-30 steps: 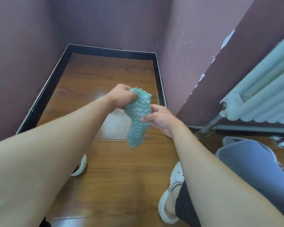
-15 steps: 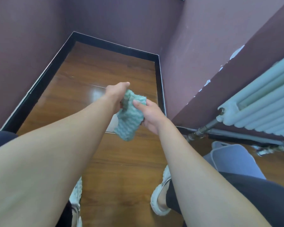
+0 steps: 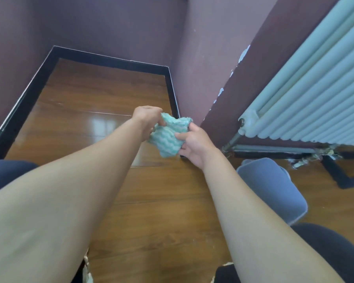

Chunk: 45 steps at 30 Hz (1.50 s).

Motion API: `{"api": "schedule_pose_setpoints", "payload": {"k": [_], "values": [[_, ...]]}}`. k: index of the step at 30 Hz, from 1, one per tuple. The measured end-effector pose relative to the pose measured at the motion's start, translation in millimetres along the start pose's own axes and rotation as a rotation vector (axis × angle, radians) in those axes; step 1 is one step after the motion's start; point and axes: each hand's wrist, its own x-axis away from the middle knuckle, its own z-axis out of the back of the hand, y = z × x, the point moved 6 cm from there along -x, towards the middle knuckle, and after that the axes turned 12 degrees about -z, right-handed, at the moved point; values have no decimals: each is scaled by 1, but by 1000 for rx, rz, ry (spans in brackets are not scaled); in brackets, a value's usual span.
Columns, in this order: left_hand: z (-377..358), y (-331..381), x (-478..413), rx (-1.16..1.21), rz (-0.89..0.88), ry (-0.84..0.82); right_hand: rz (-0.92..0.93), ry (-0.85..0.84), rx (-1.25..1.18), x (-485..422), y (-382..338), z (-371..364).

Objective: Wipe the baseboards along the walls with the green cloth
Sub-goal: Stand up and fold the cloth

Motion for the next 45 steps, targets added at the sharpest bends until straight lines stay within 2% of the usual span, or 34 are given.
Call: {"api": "schedule_pose_setpoints", "payload": {"k": [2, 6, 9, 11, 13, 15, 19, 23, 26, 28, 30, 33, 36, 41, 45], "values": [[-23, -7, 4, -122, -64, -66, 49, 70, 11, 2, 8, 21], [-86, -2, 11, -537, -348, -226, 97, 293, 98, 2, 23, 78], [-128, -7, 17, -726, -427, -325, 81, 476, 216, -5, 38, 123], [-153, -19, 19, -651, -361, -364, 48, 517, 200, -12, 57, 155], [-170, -33, 22, -504, -216, -391, -1, 497, 90, 3, 69, 168], [-189, -45, 27, -453, -137, -469, -50, 469, -45, 16, 82, 185], [-245, -55, 45, -605, -265, -606, -86, 490, -192, 25, 108, 218], [-294, -66, 68, -552, -355, -642, -64, 695, -140, 29, 128, 253], [-316, -73, 74, -485, -409, -617, -69, 820, -226, 36, 145, 283], [-328, -78, 75, -554, -461, -662, -121, 817, -267, 40, 155, 294], [-335, -89, 75, -730, -492, -765, -199, 765, -283, 40, 165, 300], [-332, -101, 70, -917, -497, -807, -301, 770, -117, 42, 163, 298], [-325, -102, 67, -951, -510, -797, -299, 830, 20, 38, 158, 295], [-321, -105, 66, -915, -554, -751, -316, 809, 176, 27, 158, 288], [-326, -103, 76, -1011, -707, -806, -332, 834, 412, 46, 146, 279]]}}
